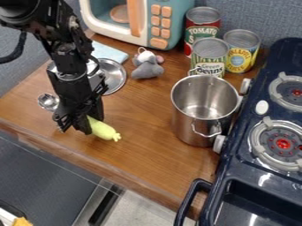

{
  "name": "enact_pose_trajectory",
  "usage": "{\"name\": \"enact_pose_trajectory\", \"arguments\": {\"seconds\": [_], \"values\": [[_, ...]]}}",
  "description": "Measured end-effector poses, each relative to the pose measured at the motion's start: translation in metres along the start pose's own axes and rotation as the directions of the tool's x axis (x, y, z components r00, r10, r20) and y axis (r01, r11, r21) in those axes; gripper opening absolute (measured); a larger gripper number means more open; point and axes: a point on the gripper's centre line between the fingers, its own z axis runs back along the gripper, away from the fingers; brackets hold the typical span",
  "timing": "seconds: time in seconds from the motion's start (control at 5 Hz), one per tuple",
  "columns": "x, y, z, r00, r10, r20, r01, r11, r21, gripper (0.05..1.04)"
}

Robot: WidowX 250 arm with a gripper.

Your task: Turn the yellow spoon counterclockwise

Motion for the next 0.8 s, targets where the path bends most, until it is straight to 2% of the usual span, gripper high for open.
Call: {"name": "enact_pose_trajectory", "arguments": {"seconds": [0.2, 0.6, 0.8], "values": [[-0.0003, -0.0007, -0.0117, 1.000, 0.029, -0.009, -0.029, 0.999, 0.021, 0.375], [-0.0002, -0.0037, -0.0160, 0.999, 0.042, -0.017, -0.042, 0.999, 0.026, 0.375], [-0.0005, -0.0056, -0.0171, 0.999, 0.020, -0.036, -0.018, 0.999, 0.034, 0.468]]}}
